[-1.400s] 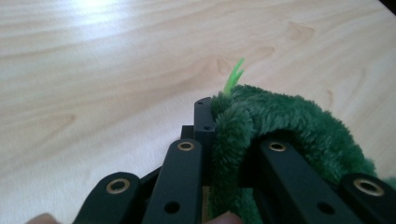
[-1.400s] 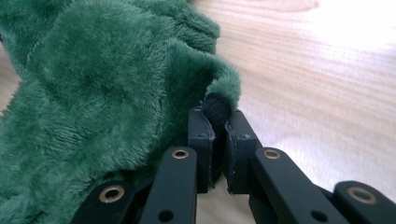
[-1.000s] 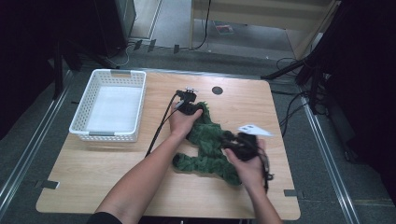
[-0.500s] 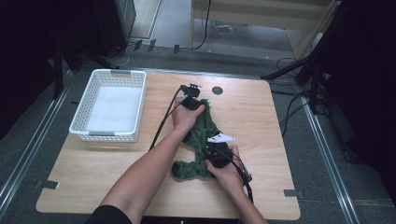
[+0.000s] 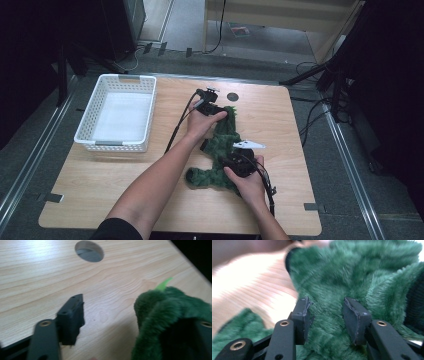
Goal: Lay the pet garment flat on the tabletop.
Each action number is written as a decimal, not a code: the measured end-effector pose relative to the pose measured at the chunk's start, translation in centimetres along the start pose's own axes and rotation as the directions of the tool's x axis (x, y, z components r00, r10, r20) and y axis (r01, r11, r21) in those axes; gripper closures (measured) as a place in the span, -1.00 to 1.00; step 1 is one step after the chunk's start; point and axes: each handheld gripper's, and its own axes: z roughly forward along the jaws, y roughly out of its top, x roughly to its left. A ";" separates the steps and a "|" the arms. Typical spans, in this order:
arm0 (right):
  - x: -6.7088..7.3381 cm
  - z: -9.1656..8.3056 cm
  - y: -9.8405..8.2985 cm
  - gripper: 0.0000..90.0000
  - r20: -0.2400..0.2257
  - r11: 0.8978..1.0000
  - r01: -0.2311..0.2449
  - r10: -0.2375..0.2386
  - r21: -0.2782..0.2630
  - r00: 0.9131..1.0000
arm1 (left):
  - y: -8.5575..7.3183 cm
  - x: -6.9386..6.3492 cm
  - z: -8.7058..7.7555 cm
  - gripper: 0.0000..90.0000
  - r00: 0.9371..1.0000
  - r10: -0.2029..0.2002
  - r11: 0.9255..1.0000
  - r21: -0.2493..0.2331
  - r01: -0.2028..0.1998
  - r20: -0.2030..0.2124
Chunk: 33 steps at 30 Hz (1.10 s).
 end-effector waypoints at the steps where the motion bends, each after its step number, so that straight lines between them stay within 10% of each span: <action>1: -0.1 0.3 -0.1 0.26 -0.004 1.000 -0.012 0.012 0.005 1.000 | 0.0 0.0 -0.1 -0.53 1.000 0.018 1.000 0.015 -0.018 -0.007; 7: 0.0 -0.2 0.3 0.24 0.002 0.999 -0.025 0.025 -0.030 1.000 | -0.7 -0.5 -0.2 -0.60 0.996 0.086 0.992 0.094 -0.084 -0.021; 11: -0.2 -2.8 2.0 0.24 -0.029 0.993 -0.010 0.006 -0.121 1.000 | -1.2 0.1 -0.8 -0.56 0.998 0.055 0.997 0.058 -0.055 -0.003; 14: -1.6 -3.8 4.5 0.28 0.041 0.982 -0.020 0.029 -0.190 0.999 | -1.5 0.5 -1.2 -0.47 0.999 0.033 0.998 0.044 -0.034 0.007; 18: -4.4 -0.9 7.1 0.29 0.100 0.988 -0.074 0.087 -0.135 0.991 | -1.8 0.8 -1.7 -0.38 0.999 0.036 0.999 0.034 -0.036 0.019; 25: -3.9 4.5 9.0 0.08 0.105 1.000 0.019 -0.021 0.016 0.994 | -1.6 0.6 -1.7 0.06 1.000 0.008 1.000 0.024 -0.009 0.003; 27: -4.1 5.7 9.0 0.40 0.222 0.998 0.032 -0.044 0.055 0.974 | -1.8 0.5 -1.4 0.25 0.999 0.043 0.998 0.042 -0.042 -0.019; 30: -5.7 6.0 8.9 0.91 0.228 0.998 -0.047 0.035 0.045 0.973 | -2.0 0.2 -1.3 0.51 0.995 0.078 0.996 0.045 -0.076 -0.057; 33: -7.5 5.5 8.7 0.97 0.201 0.989 -0.150 0.147 -0.002 0.968 | -2.1 0.4 -1.2 0.72 0.995 0.064 0.997 0.044 -0.061 -0.072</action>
